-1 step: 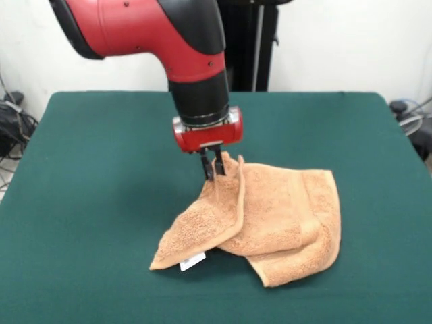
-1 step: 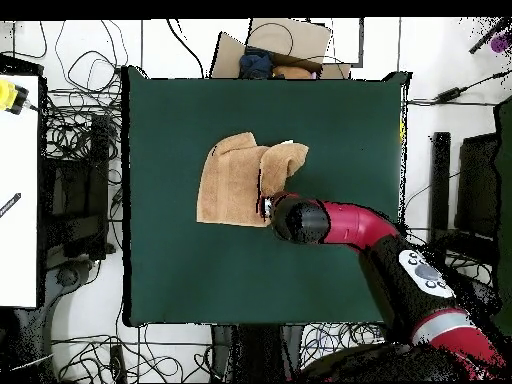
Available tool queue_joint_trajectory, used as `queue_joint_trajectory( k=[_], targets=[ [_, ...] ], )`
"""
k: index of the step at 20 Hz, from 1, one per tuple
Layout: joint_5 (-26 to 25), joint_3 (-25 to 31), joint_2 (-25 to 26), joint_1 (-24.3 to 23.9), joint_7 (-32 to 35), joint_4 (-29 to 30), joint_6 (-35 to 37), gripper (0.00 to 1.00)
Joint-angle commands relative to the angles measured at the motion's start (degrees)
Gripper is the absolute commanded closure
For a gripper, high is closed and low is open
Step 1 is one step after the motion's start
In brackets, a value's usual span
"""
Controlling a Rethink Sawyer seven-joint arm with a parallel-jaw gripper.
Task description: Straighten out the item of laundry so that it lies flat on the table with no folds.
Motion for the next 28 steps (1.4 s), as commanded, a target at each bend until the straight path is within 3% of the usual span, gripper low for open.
queue_joint_trajectory(
  k=[1, 7, 11, 15, 18, 22, 28],
  targets=[
    [-2.1, 3.5, -4.4, -0.5, -4.6, 5.2, 7.5, 1.00],
    [-1.3, 5.0, -5.7, -3.1, -5.8, 6.3, 10.0, 1.00],
    [0.8, 6.8, -13.3, -4.6, -5.7, 10.1, 13.3, 1.00],
    [2.3, 8.8, -15.9, -6.9, -6.6, 10.6, 16.9, 1.00],
    [1.3, 10.2, -13.8, -9.0, -8.9, 8.2, 18.5, 1.00],
    [-3.3, 10.5, -3.4, -11.9, -14.0, 1.1, 18.1, 1.00],
    [-7.2, 12.6, 3.0, -17.0, -18.7, -1.7, 15.8, 1.00]
  ],
)
